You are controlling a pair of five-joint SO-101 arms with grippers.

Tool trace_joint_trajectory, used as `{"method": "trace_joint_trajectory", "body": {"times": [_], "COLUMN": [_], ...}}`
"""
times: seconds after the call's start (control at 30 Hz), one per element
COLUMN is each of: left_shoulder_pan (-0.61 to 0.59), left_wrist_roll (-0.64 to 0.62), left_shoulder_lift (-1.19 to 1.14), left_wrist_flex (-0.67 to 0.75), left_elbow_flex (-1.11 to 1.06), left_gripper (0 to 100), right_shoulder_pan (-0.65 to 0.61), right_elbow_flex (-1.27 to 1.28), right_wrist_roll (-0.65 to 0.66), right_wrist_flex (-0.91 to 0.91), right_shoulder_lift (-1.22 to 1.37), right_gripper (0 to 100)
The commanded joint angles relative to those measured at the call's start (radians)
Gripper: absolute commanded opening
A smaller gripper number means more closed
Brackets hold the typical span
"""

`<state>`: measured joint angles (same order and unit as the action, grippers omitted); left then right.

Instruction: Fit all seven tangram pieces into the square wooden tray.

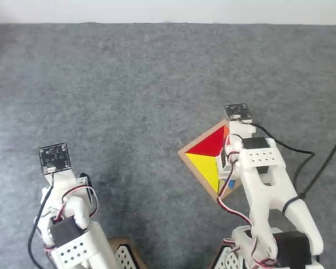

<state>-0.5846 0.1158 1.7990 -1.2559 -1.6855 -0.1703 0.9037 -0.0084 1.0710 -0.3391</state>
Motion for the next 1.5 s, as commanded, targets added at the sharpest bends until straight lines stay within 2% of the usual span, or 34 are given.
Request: {"method": "trace_joint_trajectory", "body": {"times": [0.0,0.3,0.5,0.7,0.83,1.0,1.23,1.47], "left_shoulder_pan": [-0.002,-0.002,-0.002,-0.002,-0.002,-0.002,-0.002,-0.002], "left_wrist_roll": [-0.006,-0.006,-0.006,-0.006,-0.006,-0.006,-0.006,-0.006], "left_shoulder_lift": [0.017,0.017,0.017,0.017,0.017,0.017,0.017,0.017], "left_wrist_flex": [0.0,0.0,0.0,0.0,0.0,0.0,0.0,0.0], "left_elbow_flex": [0.004,0.004,0.004,0.004,0.004,0.004,0.004,0.004], "left_gripper": [17,17,17,17,17,17,17,17], "right_shoulder_pan": [0.03,0.045,0.065,0.162,0.189,0.188,0.105,-0.01], "right_elbow_flex": [-0.006,-0.044,-0.008,0.084,0.087,0.08,0.081,0.081], "right_wrist_roll": [-0.008,-0.057,-0.057,0.048,0.158,0.175,0.173,0.138], "right_wrist_flex": [-0.004,0.016,0.035,0.018,0.051,-0.005,-0.027,0.005], "right_shoulder_lift": [-0.008,-0.013,-0.191,-0.315,-0.263,-0.134,-0.01,-0.054], "right_gripper": [18.6,18.6,18.6,18.6,18.6,18.6,18.6,18.6]}}
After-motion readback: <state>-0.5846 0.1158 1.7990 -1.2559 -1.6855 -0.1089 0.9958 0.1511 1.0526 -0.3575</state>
